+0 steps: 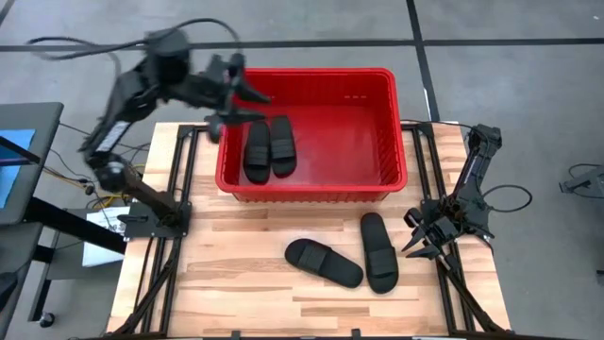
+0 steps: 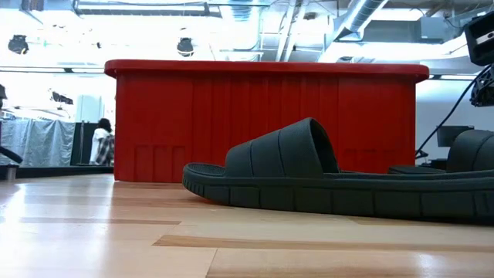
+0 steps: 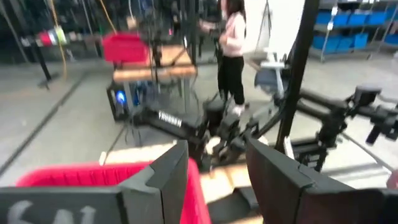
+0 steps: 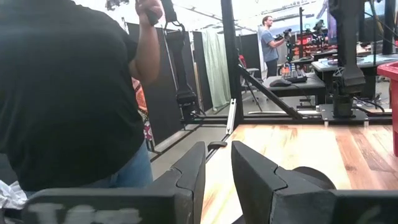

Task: Pick and place slides into bin
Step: Put the black slide into the red bin

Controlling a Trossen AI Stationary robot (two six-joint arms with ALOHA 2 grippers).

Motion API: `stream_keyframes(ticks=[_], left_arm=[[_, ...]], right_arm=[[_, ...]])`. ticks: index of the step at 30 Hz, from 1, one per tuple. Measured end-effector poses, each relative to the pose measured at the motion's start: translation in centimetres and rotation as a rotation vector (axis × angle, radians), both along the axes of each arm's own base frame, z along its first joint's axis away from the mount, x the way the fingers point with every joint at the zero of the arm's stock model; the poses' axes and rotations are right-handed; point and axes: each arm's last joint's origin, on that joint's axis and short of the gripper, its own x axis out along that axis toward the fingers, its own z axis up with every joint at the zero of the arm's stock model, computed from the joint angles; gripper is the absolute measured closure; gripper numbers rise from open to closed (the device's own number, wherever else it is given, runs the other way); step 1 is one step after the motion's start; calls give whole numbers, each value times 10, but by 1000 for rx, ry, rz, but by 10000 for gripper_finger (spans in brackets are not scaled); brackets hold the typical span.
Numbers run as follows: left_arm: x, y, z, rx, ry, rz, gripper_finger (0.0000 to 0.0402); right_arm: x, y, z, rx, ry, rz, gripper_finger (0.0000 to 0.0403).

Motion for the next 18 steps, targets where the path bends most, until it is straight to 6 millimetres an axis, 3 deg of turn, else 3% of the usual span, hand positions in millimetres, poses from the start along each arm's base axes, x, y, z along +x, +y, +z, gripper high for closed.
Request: stream_keyframes(ticks=[5,9,18], left_arm=[[-31,-32,11,-9,-78,52,248],[-46,-50,2,-43,-131,81,248],[-60,-72,-70,-157,-230,107,248]], right_arm=[[0,0,0,0,0,0,333],[0,0,0,-1,0,1,333],[0,0,0,0,0,1,333]])
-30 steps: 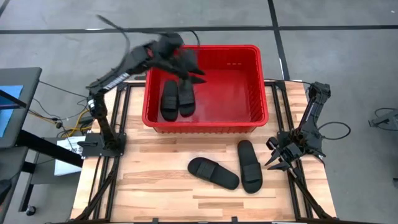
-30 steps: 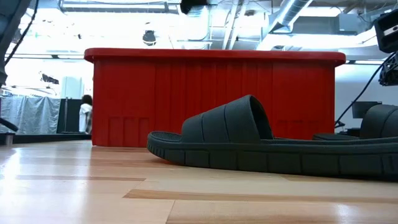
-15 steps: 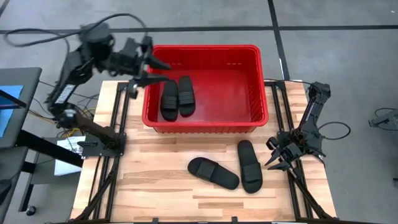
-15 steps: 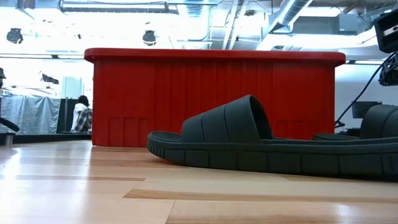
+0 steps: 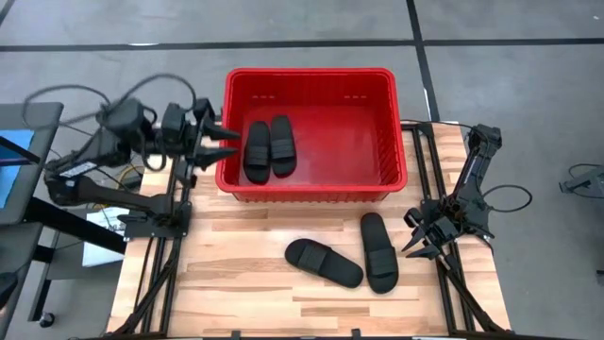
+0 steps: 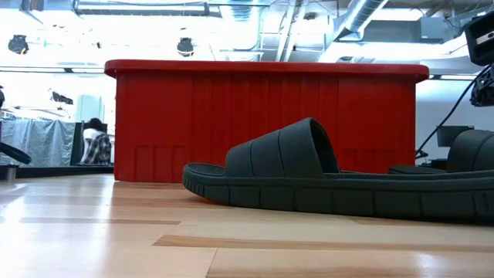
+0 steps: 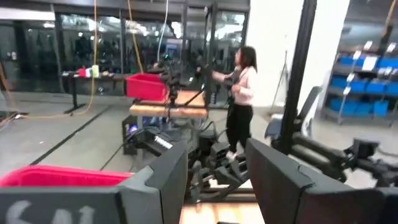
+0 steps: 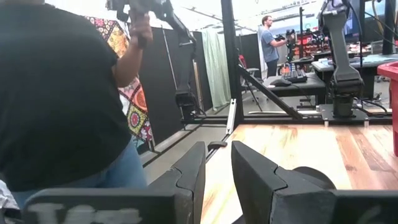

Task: Pick and place slides into bin
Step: Put the black slide into the red bin

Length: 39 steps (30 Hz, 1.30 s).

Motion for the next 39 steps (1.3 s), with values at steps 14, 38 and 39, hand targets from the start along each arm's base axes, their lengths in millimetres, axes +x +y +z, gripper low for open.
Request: stream_keyframes(ticks=[14,38,39], left_arm=[[-18,-20,-128,-91,-82,-81,248],[-39,-21,-165,-160,-206,-106,248],[-39,-21,-165,-169,-205,-108,248]], right_arm=[[0,0,0,0,0,-1,333],[0,-1,2,3,-20,-6,333],[0,-1,5,36,-33,-10,333]])
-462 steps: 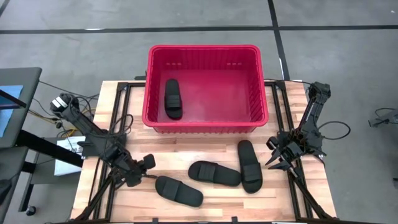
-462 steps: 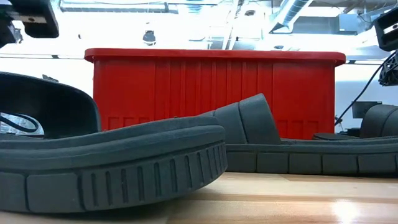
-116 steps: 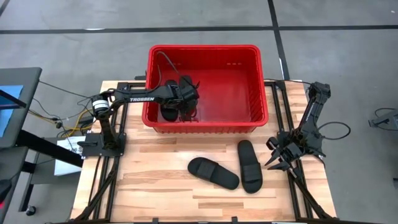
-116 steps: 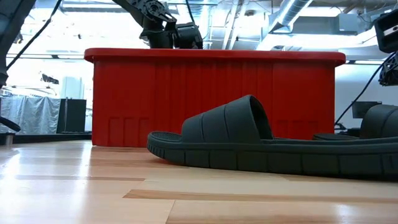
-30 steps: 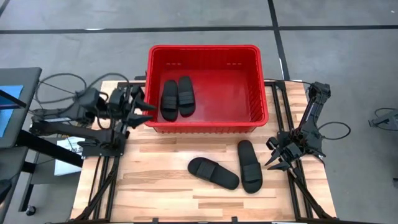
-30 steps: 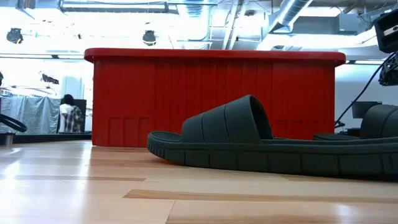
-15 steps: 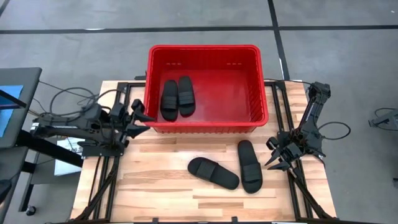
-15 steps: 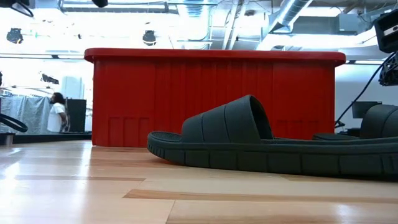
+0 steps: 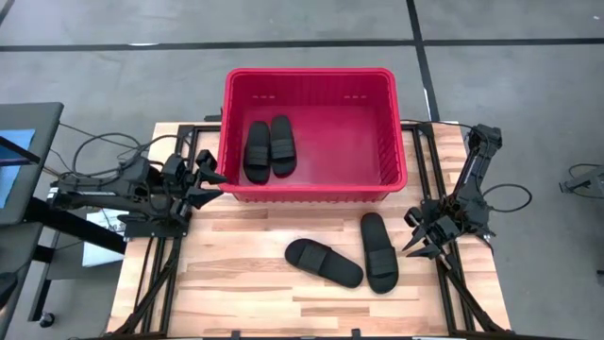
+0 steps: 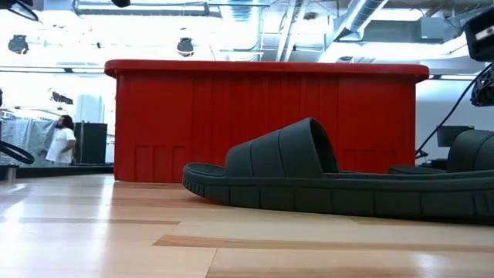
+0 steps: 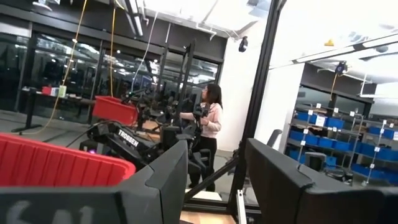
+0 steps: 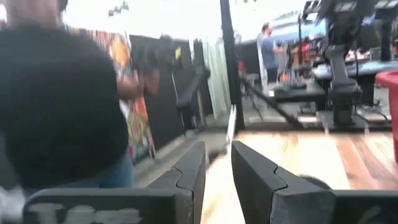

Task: Pick and place slides into bin
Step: Put the black slide into the red bin

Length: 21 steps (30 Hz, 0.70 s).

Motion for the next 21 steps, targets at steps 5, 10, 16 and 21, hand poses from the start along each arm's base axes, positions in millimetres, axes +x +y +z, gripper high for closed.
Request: stream_keyframes(ticks=[5,10,16,21], left_arm=[[0,1,1,-12,-7,18,248],[0,3,1,-30,-8,91,248],[0,5,1,-50,-8,151,248],[0,5,1,-55,-8,161,248]], right_arm=[[0,-11,24,213,-148,-60,333],[-1,-27,43,414,-287,-144,333],[-6,-43,57,452,-466,-291,333],[-8,-53,61,482,-525,-399,333]])
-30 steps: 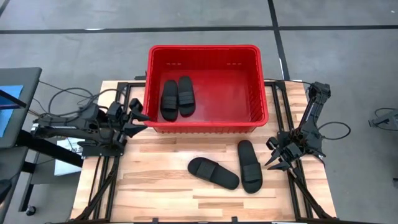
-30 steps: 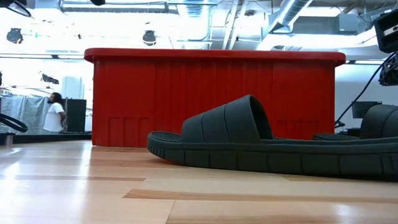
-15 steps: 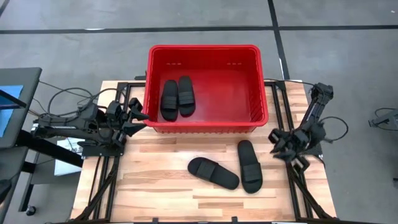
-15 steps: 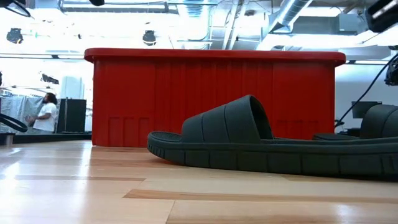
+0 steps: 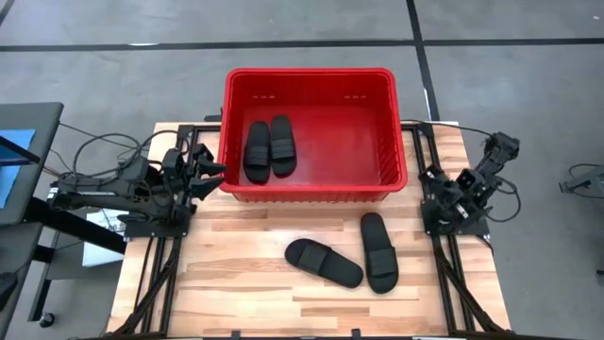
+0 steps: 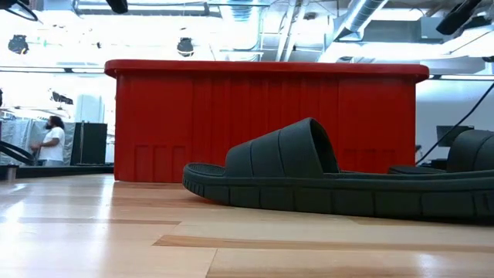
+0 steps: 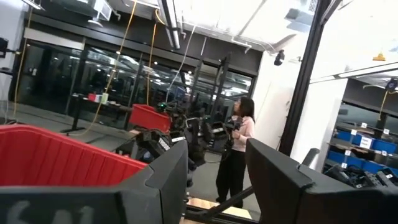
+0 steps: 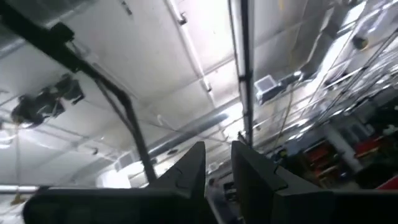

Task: Pick and place slides into bin
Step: Put the black slide into the red bin

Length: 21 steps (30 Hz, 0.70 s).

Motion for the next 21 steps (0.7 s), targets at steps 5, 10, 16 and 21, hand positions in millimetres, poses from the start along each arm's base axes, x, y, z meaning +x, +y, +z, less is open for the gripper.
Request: stream_keyframes(ticks=[5,10,16,21], left_arm=[[0,0,0,16,1,9,248],[0,1,0,21,1,36,248],[0,1,0,20,1,39,248],[0,1,0,15,1,37,248]], right_arm=[[1,-2,2,-54,-54,-31,333],[11,4,31,-248,-77,-69,333],[35,9,87,-587,360,-274,333],[49,5,119,-699,760,-228,333]])
